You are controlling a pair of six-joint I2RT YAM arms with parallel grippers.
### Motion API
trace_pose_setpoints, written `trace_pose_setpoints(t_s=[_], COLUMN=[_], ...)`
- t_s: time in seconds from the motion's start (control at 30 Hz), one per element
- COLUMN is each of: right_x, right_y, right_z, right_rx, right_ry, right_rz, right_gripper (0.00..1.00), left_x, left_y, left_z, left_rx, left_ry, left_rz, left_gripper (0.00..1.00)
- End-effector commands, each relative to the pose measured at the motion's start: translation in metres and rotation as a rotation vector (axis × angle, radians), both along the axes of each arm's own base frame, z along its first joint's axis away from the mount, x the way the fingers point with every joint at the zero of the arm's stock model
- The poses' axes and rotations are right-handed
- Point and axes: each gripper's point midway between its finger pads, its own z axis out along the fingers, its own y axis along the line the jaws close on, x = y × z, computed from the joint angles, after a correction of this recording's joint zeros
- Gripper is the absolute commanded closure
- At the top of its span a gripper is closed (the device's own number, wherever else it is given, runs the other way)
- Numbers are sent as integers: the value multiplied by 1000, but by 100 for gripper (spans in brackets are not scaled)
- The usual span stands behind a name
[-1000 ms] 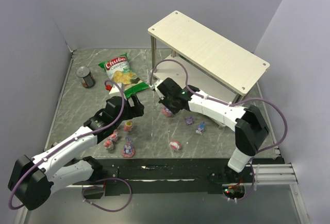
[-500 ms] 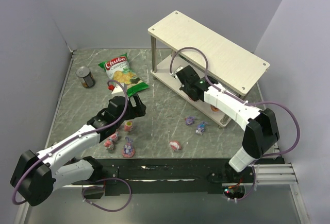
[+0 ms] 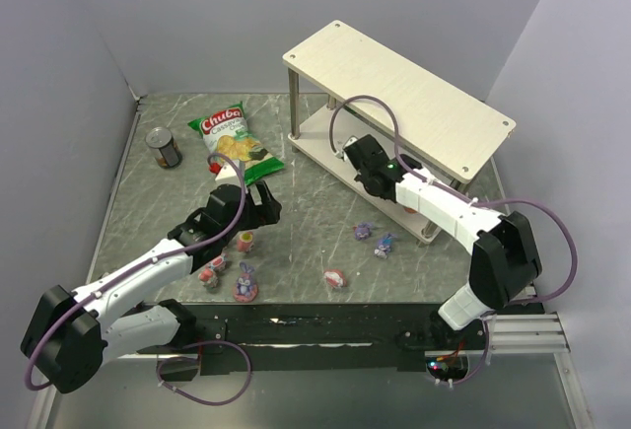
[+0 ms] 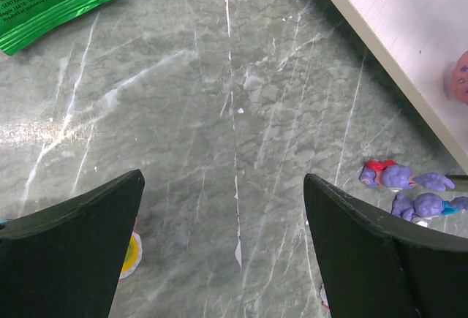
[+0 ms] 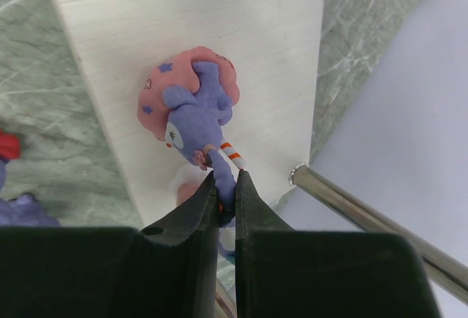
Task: Place and organize the plastic toys onto the shelf
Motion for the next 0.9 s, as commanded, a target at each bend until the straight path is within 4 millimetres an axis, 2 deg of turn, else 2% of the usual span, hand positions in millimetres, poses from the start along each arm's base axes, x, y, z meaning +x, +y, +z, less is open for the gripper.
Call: trace_pose_setpoints(t_s=[0.0,0.13,0.6,0.87], right_x=[1,-5,-14,-13], right_y=[-10,-8,-5,-9], right_z=[21,19,3,1], right_rx=[21,74,135,128], right_ry=[-69,-38,13,1], right_rz=[-32,-34,-35,-52], right_gripper=[97,90,84,70], left_x=[4,3,0,0], left_y=[-3,-4,-2,-2], left_z=[7,7,3,0], left_rx=[-13,-14,-21,-23], left_ry=[-29,-31,-18,-11], left_rz=[-20,-24,-16,-15], left_gripper=[3,3,3,4])
